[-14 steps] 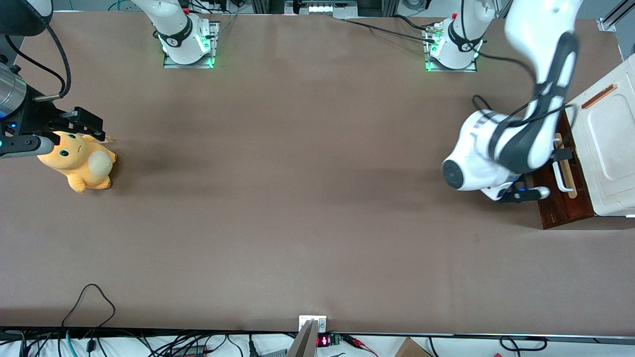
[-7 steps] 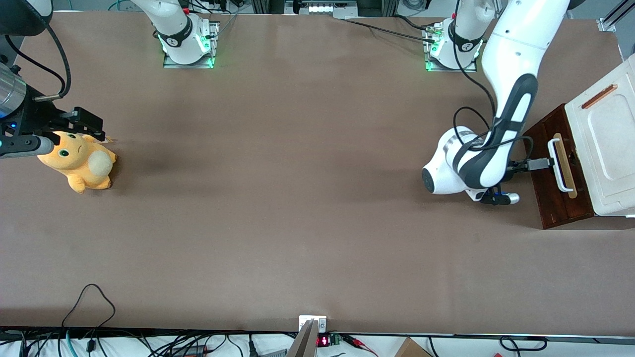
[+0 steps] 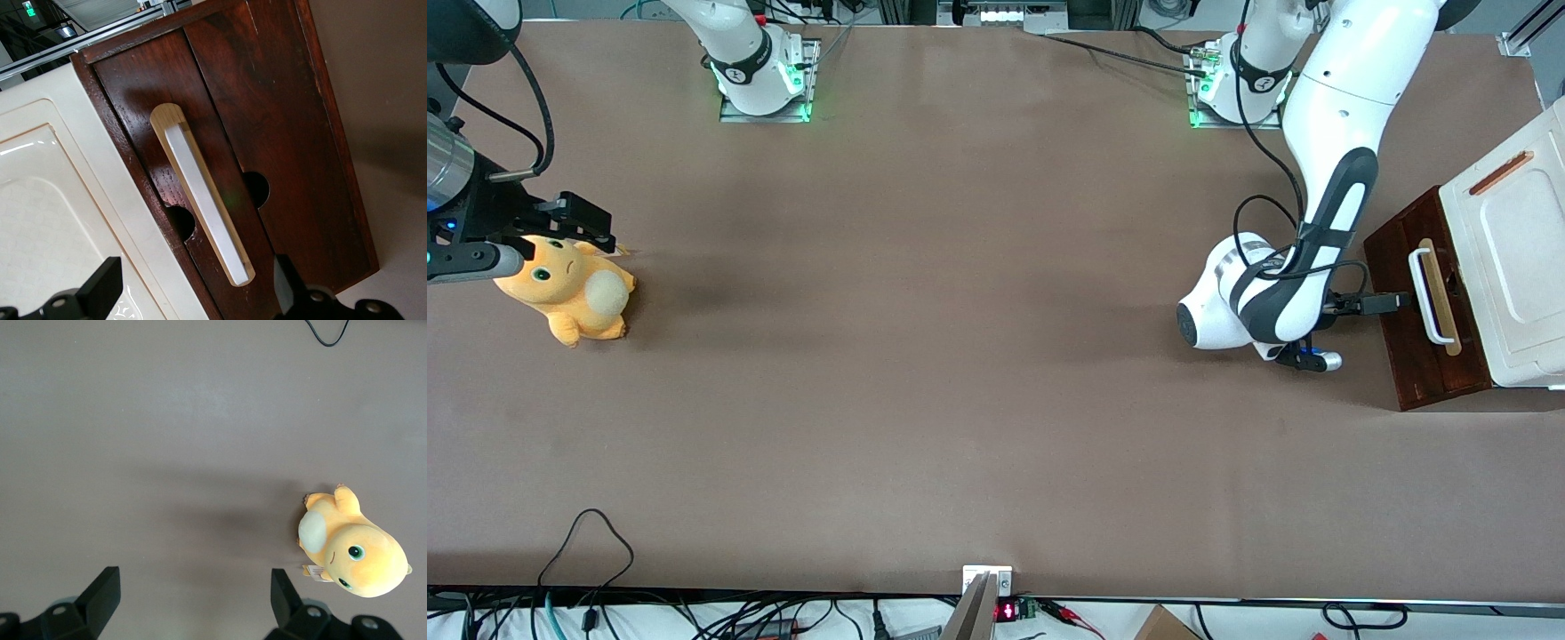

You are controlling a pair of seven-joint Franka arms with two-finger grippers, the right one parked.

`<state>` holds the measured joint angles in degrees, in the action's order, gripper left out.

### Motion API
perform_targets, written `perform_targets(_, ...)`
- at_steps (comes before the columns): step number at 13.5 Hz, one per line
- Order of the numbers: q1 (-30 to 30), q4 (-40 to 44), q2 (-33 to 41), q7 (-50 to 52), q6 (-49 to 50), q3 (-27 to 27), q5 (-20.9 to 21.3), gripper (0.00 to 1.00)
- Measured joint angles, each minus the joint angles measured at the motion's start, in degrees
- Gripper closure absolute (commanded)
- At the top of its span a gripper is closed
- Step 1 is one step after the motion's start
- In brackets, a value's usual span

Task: Open lower drawer with left arm only
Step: 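Lower the open left gripper around the white drawer handle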

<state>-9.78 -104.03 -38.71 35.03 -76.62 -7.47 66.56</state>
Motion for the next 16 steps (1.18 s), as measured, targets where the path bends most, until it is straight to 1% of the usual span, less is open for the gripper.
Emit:
perform_targets(3,0.01,-1.00,-0.01,1.57,0.00,0.06,2.28,0.00)
perform_targets(9,0.19,-1.12,0.01,9.09,0.09,0.70,2.35,0.00)
perform_targets(12,0.27,-1.13,0.03,9.83,0.09,0.84,2.49,0.00)
perform_targets(16,0.73,-1.82,0.00,9.84,0.09,1.05,4.23,0.00)
